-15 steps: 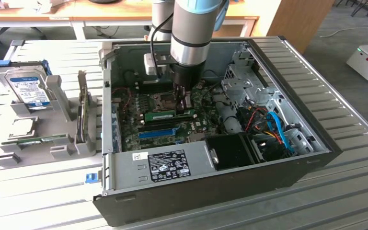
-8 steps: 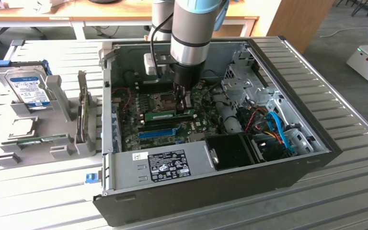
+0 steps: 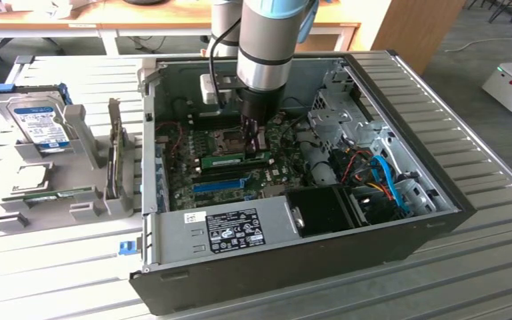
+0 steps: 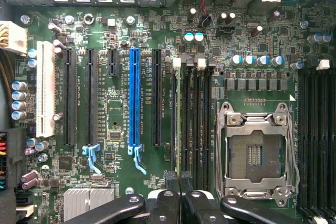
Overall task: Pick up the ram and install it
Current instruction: 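Insert the ram into the slot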
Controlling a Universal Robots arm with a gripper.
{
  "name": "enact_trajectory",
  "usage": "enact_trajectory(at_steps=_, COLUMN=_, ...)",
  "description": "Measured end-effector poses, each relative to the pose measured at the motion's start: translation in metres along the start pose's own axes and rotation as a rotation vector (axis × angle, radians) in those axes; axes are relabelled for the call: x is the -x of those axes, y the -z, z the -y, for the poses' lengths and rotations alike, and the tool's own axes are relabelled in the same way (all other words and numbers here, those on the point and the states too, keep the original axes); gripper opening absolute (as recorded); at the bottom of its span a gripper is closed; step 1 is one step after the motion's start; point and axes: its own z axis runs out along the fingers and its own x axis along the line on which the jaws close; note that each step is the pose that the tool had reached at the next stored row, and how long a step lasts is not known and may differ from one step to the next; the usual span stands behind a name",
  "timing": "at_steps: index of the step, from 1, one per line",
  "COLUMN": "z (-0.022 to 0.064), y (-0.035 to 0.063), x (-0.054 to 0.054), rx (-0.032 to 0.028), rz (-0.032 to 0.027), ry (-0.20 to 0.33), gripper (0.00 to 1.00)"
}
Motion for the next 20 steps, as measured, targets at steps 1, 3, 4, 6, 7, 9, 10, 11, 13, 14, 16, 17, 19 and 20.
enact_trajectory(at_steps=1, z=0.0000, y=0.0000, x=0.0000, rx=0.0000, rz=0.0000, ry=-0.001, gripper=0.12)
enact_trajectory(at_steps=3, z=0.0000, y=-0.0001, x=0.0000, rx=-0.0001, rz=0.0001, ry=-0.002, gripper=0.12)
enact_trajectory(at_steps=4, z=0.0000, y=-0.0001, x=0.0000, rx=-0.0001, rz=0.0001, ry=-0.002, gripper=0.12)
enact_trajectory(at_steps=6, z=0.0000, y=-0.0001, x=0.0000, rx=-0.0001, rz=0.0001, ry=-0.003, gripper=0.12)
enact_trajectory(at_steps=7, z=0.0000, y=-0.0001, x=0.0000, rx=-0.0001, rz=0.0001, ry=-0.003, gripper=0.12)
enact_trajectory(at_steps=9, z=0.0000, y=-0.0003, x=0.0000, rx=-0.0001, rz=0.0001, ry=-0.003, gripper=0.12)
enact_trajectory(at_steps=10, z=0.0000, y=-0.0006, x=0.0000, rx=-0.0002, rz=0.0002, ry=-0.003, gripper=0.12)
enact_trajectory(at_steps=11, z=0.0000, y=-0.0009, x=0.0000, rx=-0.0002, rz=0.0003, ry=-0.003, gripper=0.12)
enact_trajectory(at_steps=13, z=0.0000, y=-0.0014, x=0.0000, rx=-0.0001, rz=0.0001, ry=-0.003, gripper=0.12)
enact_trajectory(at_steps=14, z=0.0000, y=-0.0017, x=0.0000, rx=-0.0001, rz=0.0001, ry=-0.003, gripper=0.12)
enact_trajectory(at_steps=16, z=0.0000, y=-0.0017, x=-0.0001, rx=0.0000, rz=-0.0001, ry=-0.003, gripper=0.12)
enact_trajectory(at_steps=17, z=0.0000, y=-0.0018, x=-0.0001, rx=0.0000, rz=0.0000, ry=-0.003, gripper=0.12)
enact_trajectory(at_steps=19, z=0.0000, y=-0.0022, x=-0.0001, rx=-0.0001, rz=0.0002, ry=-0.002, gripper=0.12)
enact_trajectory(at_steps=20, z=0.0000, y=-0.0023, x=0.0000, rx=-0.0001, rz=0.0002, ry=-0.003, gripper=0.12)
